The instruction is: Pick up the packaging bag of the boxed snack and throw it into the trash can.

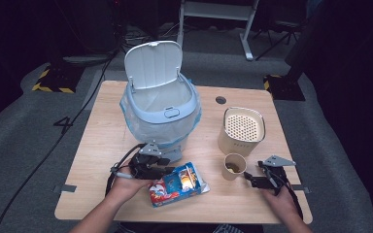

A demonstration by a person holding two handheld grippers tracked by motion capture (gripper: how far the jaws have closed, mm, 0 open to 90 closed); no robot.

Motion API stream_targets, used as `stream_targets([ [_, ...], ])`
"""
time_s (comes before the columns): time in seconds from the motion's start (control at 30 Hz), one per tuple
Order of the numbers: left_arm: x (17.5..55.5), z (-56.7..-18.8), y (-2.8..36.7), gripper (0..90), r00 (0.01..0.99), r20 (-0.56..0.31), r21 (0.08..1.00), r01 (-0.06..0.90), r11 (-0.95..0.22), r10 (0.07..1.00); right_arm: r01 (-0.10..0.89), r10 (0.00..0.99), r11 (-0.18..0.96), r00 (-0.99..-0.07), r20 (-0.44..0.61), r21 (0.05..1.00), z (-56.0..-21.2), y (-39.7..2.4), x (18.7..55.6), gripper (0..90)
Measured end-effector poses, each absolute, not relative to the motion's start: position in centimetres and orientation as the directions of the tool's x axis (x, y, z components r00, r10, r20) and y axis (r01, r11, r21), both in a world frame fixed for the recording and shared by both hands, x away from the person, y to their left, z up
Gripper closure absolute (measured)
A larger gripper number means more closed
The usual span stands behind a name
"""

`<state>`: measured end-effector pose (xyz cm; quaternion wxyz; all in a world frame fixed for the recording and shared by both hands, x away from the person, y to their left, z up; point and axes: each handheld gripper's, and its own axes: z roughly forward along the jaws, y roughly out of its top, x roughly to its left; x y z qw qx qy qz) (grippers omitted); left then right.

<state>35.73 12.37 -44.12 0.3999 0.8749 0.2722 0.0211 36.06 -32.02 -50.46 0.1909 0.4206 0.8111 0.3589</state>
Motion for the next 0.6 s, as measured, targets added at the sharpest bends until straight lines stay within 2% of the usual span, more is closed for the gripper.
stream_targets([
  [0.37,36.6,-45.6,10.9,64.9,0.853,-0.172,0.623,0.481,-0.616,0.492,0.545,0.820,0.390,-0.573,-0.009,0.742,-50.5,-32.0,36.1,19.0],
  [0.6,36.8,-45.8,10.5,68.4,0.850,-0.175,0.599,0.492,-0.631,0.497,0.545,0.819,0.388,-0.573,-0.008,0.743,-50.5,-32.0,36.1,19.0],
])
